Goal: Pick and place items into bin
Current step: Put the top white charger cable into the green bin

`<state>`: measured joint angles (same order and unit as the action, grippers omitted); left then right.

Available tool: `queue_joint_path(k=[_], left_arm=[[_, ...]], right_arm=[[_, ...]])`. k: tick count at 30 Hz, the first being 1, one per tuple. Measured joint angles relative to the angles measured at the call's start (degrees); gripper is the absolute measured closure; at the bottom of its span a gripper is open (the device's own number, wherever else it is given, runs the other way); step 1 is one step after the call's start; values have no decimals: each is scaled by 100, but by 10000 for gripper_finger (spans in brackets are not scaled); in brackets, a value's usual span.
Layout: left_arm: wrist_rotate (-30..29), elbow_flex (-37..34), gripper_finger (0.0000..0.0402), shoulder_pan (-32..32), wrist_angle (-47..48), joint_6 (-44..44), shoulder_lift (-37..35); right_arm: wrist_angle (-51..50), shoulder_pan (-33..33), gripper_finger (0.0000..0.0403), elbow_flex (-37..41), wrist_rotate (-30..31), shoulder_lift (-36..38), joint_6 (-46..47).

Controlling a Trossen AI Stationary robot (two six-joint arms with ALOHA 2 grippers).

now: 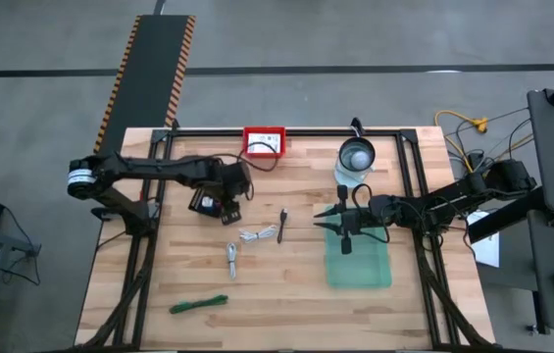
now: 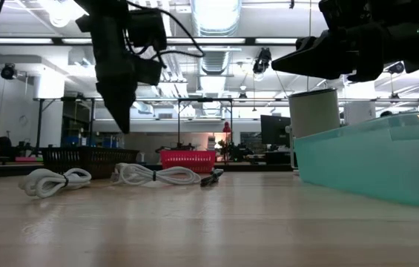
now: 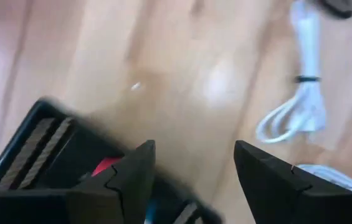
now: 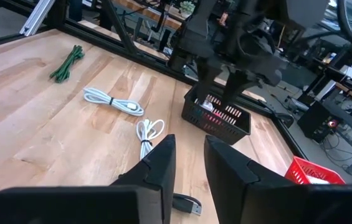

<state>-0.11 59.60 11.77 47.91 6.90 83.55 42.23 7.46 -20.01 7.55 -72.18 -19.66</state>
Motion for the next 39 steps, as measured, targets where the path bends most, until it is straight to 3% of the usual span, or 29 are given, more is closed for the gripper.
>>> queue_joint_path(k=[16, 29, 39], left_arm=[[217, -107, 200, -1232, -1759, 17, 169], [347, -114, 200, -1453, -1879, 778, 893], [458, -120, 200, -1460, -1883, 790, 1199]], right_arm=[[-2, 0, 328, 0, 2, 0, 7], [-52, -1, 331, 0, 1, 0, -2], [-138, 0, 335, 0, 0, 0, -2]])
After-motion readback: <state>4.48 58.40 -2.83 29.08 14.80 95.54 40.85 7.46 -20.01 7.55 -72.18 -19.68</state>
